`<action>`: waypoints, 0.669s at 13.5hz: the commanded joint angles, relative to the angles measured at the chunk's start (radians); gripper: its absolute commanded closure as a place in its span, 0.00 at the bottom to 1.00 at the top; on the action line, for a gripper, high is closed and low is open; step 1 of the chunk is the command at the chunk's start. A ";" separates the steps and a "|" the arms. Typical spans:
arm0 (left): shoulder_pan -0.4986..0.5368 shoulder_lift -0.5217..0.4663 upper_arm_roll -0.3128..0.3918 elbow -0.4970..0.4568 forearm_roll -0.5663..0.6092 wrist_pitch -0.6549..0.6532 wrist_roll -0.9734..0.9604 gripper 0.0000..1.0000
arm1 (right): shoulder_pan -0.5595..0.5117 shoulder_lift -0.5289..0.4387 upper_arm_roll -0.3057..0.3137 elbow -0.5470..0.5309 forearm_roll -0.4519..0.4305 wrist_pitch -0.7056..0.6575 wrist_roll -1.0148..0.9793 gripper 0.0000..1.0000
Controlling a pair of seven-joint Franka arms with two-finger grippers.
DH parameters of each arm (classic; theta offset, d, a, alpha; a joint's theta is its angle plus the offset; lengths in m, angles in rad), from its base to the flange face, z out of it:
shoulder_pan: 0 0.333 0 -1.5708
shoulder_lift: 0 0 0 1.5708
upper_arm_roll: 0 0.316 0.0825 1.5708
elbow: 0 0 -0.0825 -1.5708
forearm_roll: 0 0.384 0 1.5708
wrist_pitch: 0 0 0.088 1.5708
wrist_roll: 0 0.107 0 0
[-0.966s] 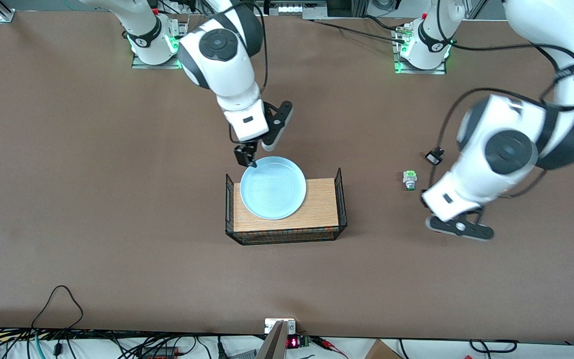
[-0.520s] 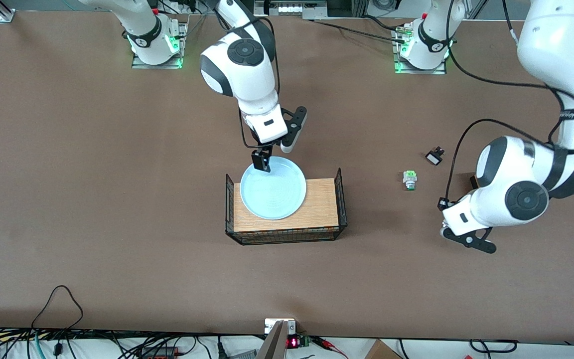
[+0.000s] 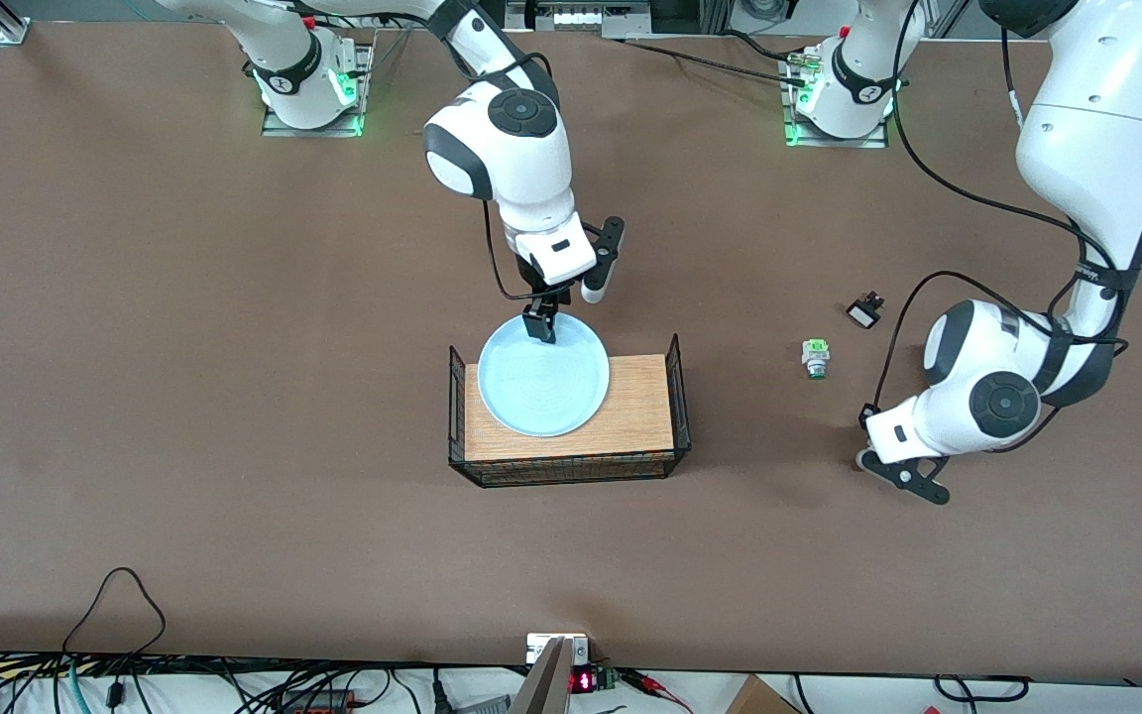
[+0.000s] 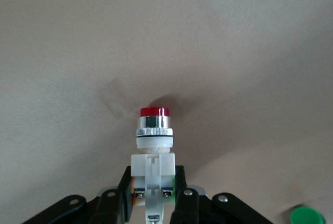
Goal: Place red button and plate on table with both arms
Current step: 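Set the button on the table while the right gripper grasps the plate rim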
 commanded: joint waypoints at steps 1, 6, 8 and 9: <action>0.025 -0.034 -0.012 -0.047 0.019 0.014 0.011 0.30 | 0.016 -0.002 -0.013 0.011 -0.020 -0.005 0.022 0.46; 0.012 -0.073 -0.029 -0.009 0.015 -0.103 0.003 0.00 | 0.019 -0.003 -0.013 0.009 -0.024 -0.005 0.042 0.83; 0.020 -0.115 -0.084 0.012 0.002 -0.185 -0.024 0.00 | 0.037 -0.006 -0.016 0.009 -0.025 -0.010 0.043 1.00; 0.014 -0.135 -0.099 0.047 0.002 -0.260 -0.040 0.00 | 0.039 -0.008 -0.016 0.009 -0.025 -0.021 0.043 1.00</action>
